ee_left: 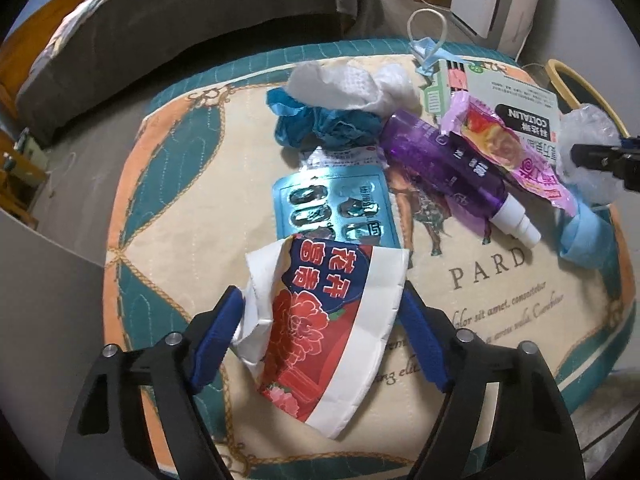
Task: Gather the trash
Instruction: 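Grasp the clear plastic bag with the right gripper while the left grasps the paper cup, then carry the clear bag over the bin with the right gripper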
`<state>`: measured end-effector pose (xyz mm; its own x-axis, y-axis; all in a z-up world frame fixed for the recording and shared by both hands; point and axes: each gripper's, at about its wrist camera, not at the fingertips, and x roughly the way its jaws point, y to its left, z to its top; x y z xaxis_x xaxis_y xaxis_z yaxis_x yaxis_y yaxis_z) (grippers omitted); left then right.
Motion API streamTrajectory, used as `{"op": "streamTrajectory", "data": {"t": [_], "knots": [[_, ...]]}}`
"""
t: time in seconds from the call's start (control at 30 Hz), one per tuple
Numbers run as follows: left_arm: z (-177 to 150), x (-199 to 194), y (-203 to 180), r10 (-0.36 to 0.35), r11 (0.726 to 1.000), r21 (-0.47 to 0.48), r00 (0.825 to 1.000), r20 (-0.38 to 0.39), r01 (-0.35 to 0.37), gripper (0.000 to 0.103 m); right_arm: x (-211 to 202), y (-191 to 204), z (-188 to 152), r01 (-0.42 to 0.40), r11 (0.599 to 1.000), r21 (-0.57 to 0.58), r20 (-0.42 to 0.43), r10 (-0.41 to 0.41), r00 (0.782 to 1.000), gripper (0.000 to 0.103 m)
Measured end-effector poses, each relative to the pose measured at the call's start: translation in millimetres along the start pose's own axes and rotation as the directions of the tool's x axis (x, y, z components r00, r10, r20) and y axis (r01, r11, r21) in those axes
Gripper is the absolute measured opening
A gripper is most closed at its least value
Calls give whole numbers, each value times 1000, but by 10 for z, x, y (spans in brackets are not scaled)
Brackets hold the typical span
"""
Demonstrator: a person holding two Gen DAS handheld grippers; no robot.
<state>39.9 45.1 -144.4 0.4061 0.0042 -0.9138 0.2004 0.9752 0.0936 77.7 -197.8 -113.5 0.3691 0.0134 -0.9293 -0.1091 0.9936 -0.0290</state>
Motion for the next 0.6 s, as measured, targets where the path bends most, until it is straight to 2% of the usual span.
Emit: {"op": "streamTrajectory", "data": {"t": [0.2,0.4,0.6], "knots": [[17,-55,71,13,1000,-17,1000,12,-12,75,-152,-49,77,16,999,28,60,-17,998,33],[138,-302,17,42,999,0,993,107,-42,75,-352,-46,187,20,999,31,144,-24,989,31],[292,-617,-51,21,1000,4,980,199,-22,75,-582,-72,294,14,999,29,223,-20,975,31]]}}
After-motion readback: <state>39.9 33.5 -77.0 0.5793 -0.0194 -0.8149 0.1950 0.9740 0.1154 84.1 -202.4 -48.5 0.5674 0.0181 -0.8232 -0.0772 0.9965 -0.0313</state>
